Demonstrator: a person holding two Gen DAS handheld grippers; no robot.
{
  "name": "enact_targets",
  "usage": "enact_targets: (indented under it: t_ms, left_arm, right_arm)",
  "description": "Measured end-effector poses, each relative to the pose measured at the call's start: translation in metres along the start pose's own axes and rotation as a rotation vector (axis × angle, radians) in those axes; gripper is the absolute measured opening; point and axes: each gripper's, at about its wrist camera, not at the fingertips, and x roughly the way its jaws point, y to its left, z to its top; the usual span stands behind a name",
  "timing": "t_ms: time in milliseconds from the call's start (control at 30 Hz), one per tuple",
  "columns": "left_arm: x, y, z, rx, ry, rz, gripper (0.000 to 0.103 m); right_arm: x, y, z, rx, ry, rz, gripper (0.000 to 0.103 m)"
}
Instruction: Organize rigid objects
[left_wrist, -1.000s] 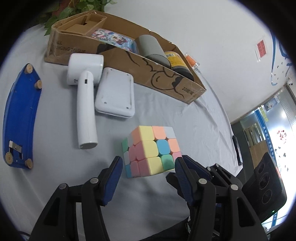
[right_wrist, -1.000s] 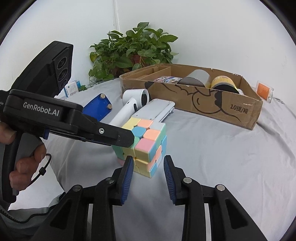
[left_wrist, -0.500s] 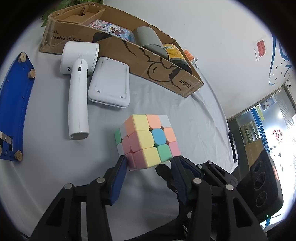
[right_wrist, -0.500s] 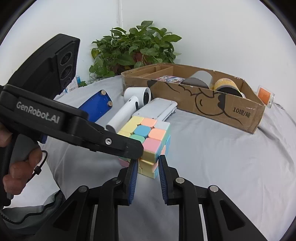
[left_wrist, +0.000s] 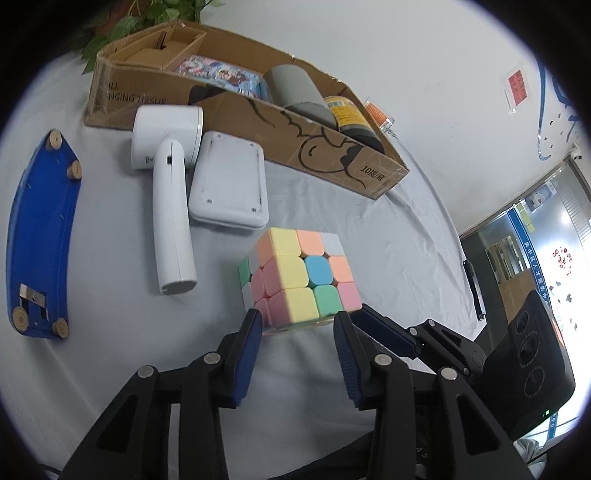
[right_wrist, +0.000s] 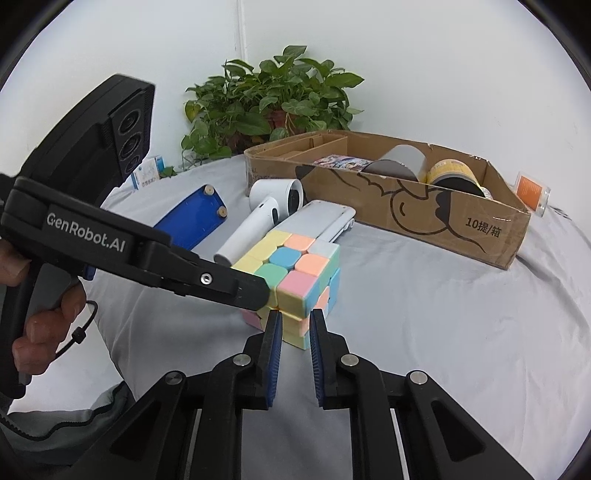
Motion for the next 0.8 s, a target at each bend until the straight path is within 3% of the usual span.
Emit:
enact_targets:
  t_ms: [133, 367, 600, 800]
  left_arm:
    - [0.001, -0.003, 0.001, 0.024, -0.008, 0.000, 0.039]
    - [0.009, 0.007, -0.001, -0.022, 0.015, -0.014, 0.039]
    - [0.008, 0.007, 0.001, -0.019, 0.002, 0.015, 0.039]
    - [0.005, 0.009, 0.003, 0.006, 0.003, 0.016, 0.033]
  right_arm:
    - [0.004, -0.002, 0.000, -0.005, 0.020, 0.006, 0.015]
    - [0.011, 0.004, 0.000, -0.017, 0.021, -0.006, 0.016]
    - [0.013, 0.007, 0.001, -0.012, 0.022, 0.008, 0.015]
    - [0.012, 0.003, 0.000, -0.008, 0.025, 0.009, 0.015]
